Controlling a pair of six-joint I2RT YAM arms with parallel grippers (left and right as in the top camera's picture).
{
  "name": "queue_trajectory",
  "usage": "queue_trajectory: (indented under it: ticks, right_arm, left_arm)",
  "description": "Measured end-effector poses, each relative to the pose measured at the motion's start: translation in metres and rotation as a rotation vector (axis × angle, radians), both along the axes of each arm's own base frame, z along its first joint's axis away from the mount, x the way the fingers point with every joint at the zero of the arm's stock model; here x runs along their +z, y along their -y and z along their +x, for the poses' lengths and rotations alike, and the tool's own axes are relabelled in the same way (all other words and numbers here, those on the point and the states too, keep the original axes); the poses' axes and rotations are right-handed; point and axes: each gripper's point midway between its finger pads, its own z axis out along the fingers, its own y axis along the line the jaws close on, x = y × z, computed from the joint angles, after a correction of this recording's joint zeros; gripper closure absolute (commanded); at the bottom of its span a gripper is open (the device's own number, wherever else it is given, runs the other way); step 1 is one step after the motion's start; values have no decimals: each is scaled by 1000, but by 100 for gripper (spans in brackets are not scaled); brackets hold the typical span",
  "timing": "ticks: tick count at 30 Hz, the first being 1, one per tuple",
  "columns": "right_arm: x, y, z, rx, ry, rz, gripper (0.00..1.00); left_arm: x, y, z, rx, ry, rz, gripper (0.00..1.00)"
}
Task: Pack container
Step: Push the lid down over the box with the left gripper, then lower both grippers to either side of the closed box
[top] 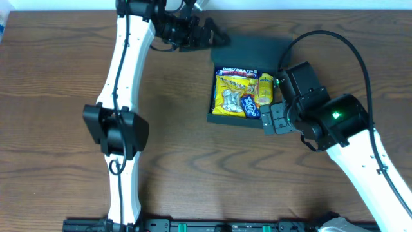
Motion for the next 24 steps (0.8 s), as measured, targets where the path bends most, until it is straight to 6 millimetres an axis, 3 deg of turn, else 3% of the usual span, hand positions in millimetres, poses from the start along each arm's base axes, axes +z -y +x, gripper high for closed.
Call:
queue_trajectory:
  ticks: [9, 15, 19, 24]
  right_arm:
    - [-1, -2, -2, 3, -9, 14, 1]
    - [-1, -4, -2, 6, -12, 20, 1]
    - [-1, -3, -2, -13, -11, 24, 1]
    - [-1, 3, 0, -91, 2, 24, 1]
  left_arm:
    - [16, -28, -32, 31, 22, 193, 4]
    - [39, -47, -61, 59, 82, 337, 4]
    - [52, -49, -74, 79, 166, 449, 5]
    - [51, -48, -81, 119, 205, 586, 4]
